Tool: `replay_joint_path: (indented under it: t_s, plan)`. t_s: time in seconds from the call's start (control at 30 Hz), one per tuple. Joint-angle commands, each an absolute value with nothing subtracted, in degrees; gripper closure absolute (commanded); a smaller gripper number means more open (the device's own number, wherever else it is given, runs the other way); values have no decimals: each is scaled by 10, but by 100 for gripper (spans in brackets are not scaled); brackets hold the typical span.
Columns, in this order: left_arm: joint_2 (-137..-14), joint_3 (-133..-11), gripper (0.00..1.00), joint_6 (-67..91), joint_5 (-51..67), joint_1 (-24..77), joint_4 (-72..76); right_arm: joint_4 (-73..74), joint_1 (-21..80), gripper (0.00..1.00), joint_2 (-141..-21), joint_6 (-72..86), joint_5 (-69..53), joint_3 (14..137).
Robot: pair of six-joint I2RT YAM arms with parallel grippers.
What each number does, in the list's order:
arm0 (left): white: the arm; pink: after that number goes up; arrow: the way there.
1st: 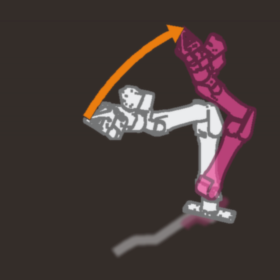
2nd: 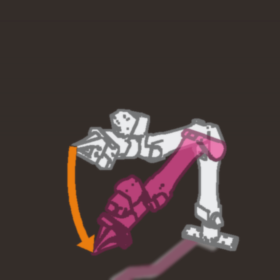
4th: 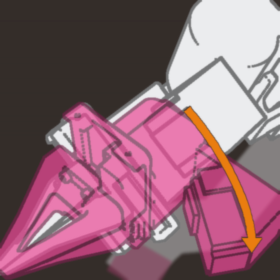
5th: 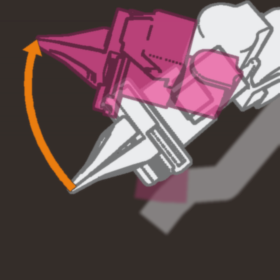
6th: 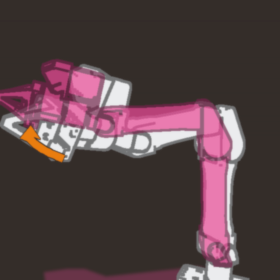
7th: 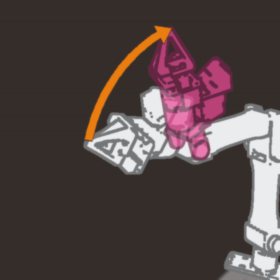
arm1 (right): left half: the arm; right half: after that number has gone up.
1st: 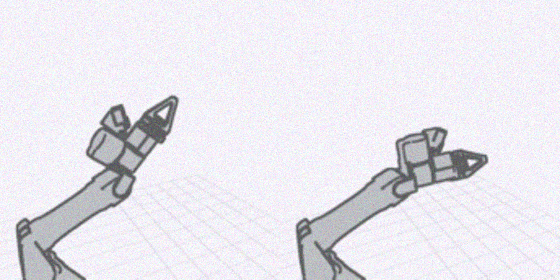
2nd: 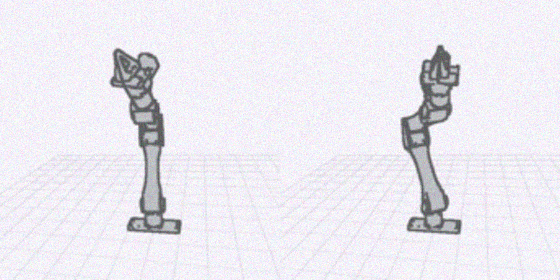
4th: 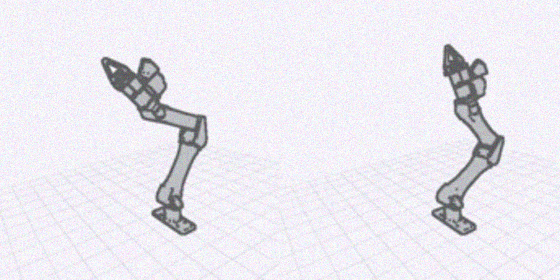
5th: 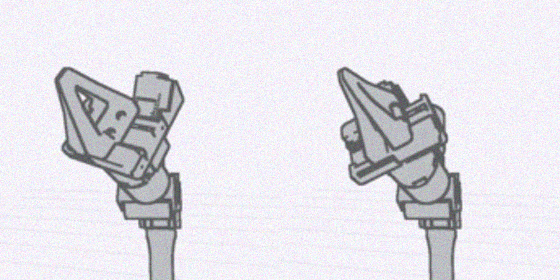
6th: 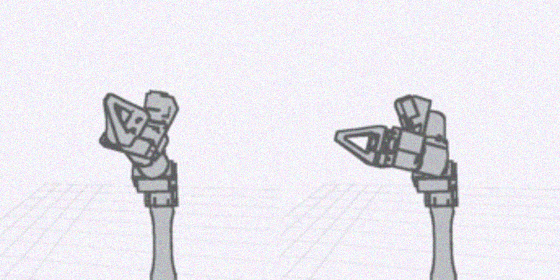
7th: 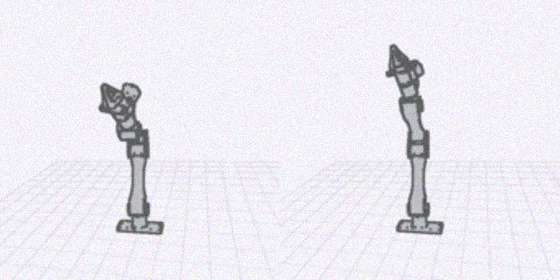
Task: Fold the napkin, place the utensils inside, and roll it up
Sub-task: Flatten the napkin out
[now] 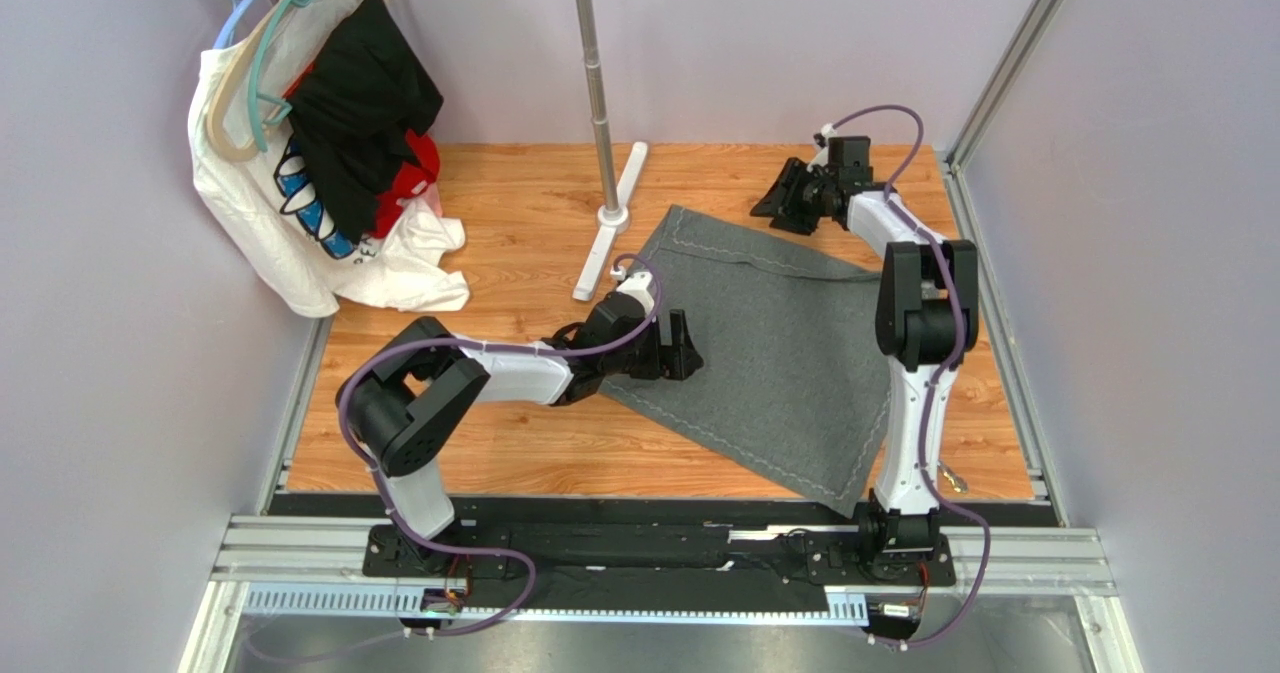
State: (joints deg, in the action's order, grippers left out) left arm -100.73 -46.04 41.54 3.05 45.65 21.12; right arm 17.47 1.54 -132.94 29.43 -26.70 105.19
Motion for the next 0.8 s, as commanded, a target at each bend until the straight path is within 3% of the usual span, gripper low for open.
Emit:
replay_joint_path:
  t_s: [0.0,0.3,0.77]
  plan:
    - [-983,-472,6,391,26,458,141,154,79,49,-1158,121,-216,920]
    - [-948,-476,6,381,3,458,118,243,136,52,-1133,-30,-107,874]
    - [-932,-441,6,397,3,458,136,281,189,49,-1208,-70,22,936]
